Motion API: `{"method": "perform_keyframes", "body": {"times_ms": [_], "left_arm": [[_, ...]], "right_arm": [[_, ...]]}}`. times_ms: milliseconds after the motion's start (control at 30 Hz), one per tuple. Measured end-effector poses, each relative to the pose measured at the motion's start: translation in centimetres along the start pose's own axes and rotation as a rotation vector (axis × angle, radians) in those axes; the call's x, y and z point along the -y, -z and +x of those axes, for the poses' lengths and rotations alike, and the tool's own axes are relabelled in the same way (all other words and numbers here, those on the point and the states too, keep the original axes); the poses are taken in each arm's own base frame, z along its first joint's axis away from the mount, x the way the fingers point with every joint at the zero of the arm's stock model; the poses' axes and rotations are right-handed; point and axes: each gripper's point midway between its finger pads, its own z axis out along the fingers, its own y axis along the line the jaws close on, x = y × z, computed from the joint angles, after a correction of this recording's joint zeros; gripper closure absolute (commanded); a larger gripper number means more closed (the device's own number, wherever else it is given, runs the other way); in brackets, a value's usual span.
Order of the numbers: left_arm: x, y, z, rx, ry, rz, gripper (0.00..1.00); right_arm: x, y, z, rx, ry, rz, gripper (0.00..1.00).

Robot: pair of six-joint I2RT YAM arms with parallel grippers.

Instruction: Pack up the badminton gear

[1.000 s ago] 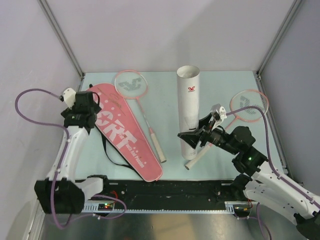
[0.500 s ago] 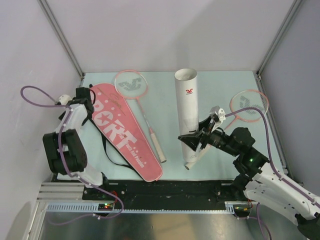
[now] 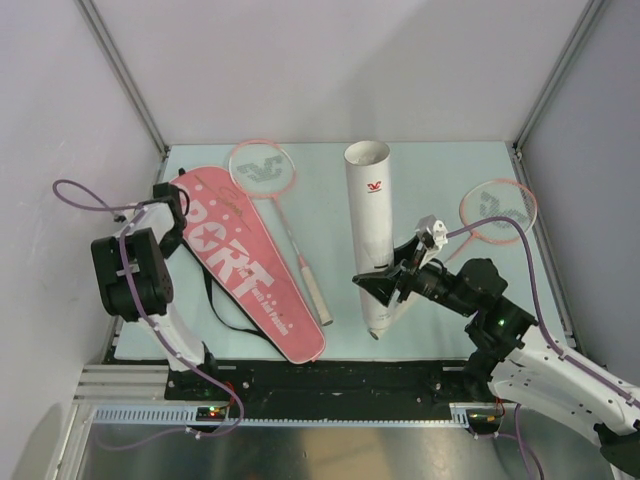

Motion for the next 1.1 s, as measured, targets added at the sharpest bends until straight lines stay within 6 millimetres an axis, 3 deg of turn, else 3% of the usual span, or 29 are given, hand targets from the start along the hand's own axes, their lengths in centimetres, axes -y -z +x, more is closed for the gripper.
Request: {"method": "perform_keyframes", "body": {"times_ms": [133,400,533,667,767,967,1100], "left_arm": [[-0.3,-0.5,0.1,-0.013,0.009,-0.014,0.47],[-0.4,-0.5,0.0,-0.015,0.003,-0.010,0.96],[-0.4,0.2,-0.1,-0.021,0.014,0.022,1.00],[-0.5,2.1,-0.9,-0.023,0.057,0.097,1.00],[-0.7,4.9,-2.3,-0.007,0.113,0.203,1.00],[-1.8,13.3,-6.2,0.065,0.242,0.520,1.00],[-0.8,18.6,-6.9,0.059,0.243,0.784,1.00]], "right_arm": [[0.0,0.0,0.0,0.001,0.000,0.004,0.55],[0.5,-0.1,0.1,-0.001,0.002,0.028,0.56],[0.8,-0.2,0.2,-0.002,0.001,0.044,0.56],[1.0,-0.2,0.2,-0.001,0.006,0.052,0.57],[1.2,-0.3,0.4,-0.009,0.018,0.058,0.57],[2.3,-0.8,1.7,-0.055,0.050,0.086,0.55],[3.7,-1.2,2.9,-0.104,0.127,0.106,0.55]]}}
